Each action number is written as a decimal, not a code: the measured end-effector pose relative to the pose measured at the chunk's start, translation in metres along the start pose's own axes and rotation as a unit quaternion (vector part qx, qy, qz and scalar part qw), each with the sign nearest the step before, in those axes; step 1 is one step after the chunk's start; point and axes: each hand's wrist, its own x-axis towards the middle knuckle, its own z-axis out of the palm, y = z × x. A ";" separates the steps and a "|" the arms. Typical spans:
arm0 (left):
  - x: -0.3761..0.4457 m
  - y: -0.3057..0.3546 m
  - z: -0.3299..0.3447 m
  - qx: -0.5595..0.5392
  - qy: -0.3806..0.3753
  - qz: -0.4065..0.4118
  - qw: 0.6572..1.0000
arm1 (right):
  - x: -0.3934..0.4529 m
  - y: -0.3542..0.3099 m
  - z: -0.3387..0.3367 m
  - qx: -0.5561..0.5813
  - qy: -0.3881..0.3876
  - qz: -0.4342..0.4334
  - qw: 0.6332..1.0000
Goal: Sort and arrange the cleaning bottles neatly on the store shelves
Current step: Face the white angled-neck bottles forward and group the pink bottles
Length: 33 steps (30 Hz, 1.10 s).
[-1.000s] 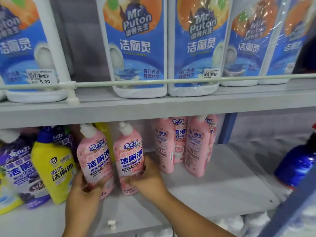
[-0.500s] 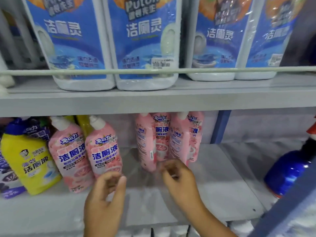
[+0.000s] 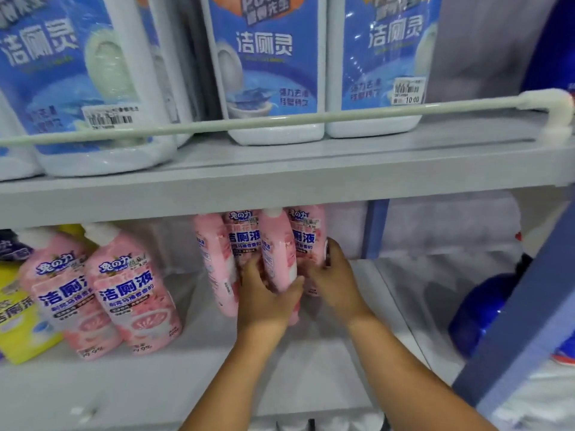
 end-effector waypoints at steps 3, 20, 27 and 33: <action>0.003 -0.009 -0.011 -0.004 -0.028 -0.023 0.999 | 0.000 0.004 0.003 -0.016 -0.003 -0.033 0.999; 0.028 -0.043 0.023 -0.014 -0.124 0.049 0.991 | -0.006 0.039 -0.051 -0.054 0.163 -0.022 0.985; 0.052 -0.049 0.051 -0.021 -0.056 0.072 0.996 | 0.015 0.043 -0.057 -0.009 0.129 -0.051 0.990; 0.079 -0.056 0.067 0.052 -0.054 0.043 0.996 | 0.037 0.048 -0.052 0.072 0.141 -0.010 0.987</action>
